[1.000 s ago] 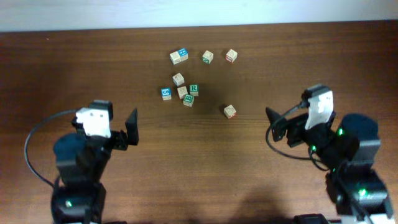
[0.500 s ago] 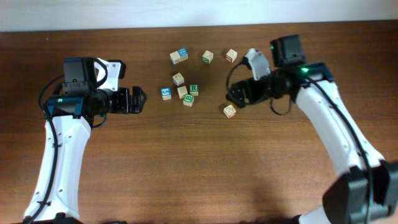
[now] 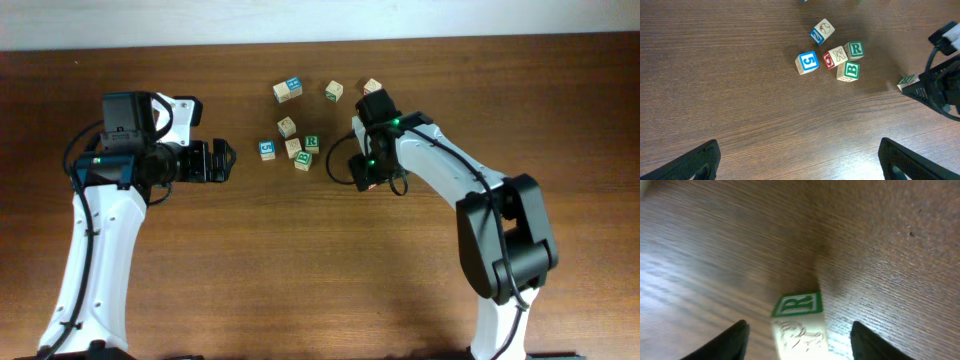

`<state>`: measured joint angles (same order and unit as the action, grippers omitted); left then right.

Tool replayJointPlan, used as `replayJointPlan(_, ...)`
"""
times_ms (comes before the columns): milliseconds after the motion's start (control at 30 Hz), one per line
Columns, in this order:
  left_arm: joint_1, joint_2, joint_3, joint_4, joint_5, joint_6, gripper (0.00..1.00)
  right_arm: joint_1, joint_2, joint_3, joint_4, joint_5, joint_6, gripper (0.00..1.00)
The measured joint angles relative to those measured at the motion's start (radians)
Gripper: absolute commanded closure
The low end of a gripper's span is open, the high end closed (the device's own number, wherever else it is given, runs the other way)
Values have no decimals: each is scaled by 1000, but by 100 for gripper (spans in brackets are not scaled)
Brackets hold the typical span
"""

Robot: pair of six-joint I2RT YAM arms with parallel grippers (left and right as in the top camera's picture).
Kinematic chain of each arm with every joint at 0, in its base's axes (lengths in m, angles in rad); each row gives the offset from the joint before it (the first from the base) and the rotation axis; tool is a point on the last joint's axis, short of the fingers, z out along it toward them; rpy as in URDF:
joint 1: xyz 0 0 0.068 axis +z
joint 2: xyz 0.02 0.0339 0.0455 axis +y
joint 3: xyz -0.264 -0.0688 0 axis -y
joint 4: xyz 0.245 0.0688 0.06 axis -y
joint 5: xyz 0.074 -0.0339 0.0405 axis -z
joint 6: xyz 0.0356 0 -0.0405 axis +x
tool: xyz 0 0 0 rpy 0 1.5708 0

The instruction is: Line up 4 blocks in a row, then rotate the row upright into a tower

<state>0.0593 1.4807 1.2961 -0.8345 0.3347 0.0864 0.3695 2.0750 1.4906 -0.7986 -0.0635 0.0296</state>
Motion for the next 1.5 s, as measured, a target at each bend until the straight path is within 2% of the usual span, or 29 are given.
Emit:
replayJointPlan(33, 0, 0, 0, 0, 0, 0, 1, 0, 8, 0, 3, 5, -2, 58)
replayJointPlan(200, 0, 0, 0, 0, 3, 0, 1, 0, 8, 0, 9, 15, 3, 75)
replayJointPlan(300, 0, 0, 0, 0, 2, 0, 1, 0, 8, 13, -50, 14, 113, 83)
replayJointPlan(433, 0, 0, 0, 0, 3, 0, 1, 0, 8, 33, -190, -12, 325, 83)
replayJointPlan(533, 0, 0, 0, 0, 3, 0, 1, 2, 8, 34, -205, -24, 402, 83)
replayJointPlan(633, 0, 0, 0, 0, 3, 0, 1, 8, 8, 34, -205, -24, 431, 81)
replayJointPlan(667, 0, 0, 0, 0, 3, 0, 1, 8, 8, 34, -205, -23, 435, 77)
replayJointPlan(767, 0, 0, 0, 0, 3, 0, 1, 8, 8, 34, -205, -20, 442, 75)
replayJointPlan(1067, 0, 1, 0, 0, 3, 0, 1, 8, 8, 34, -205, -19, 443, 60)
replayJointPlan(1300, 0, 0, 0, 0, 3, 0, 1, 8, 8, 38, -207, -3, 416, 58)
replayJointPlan(1400, 0, 1, 0, 0, 3, 0, 1, 4, 15, 173, -275, 4, 323, 48)
replayJointPlan(1500, 0, 1, 0, 0, 3, 0, 1, 5, 17, 334, -254, 8, 233, 46)
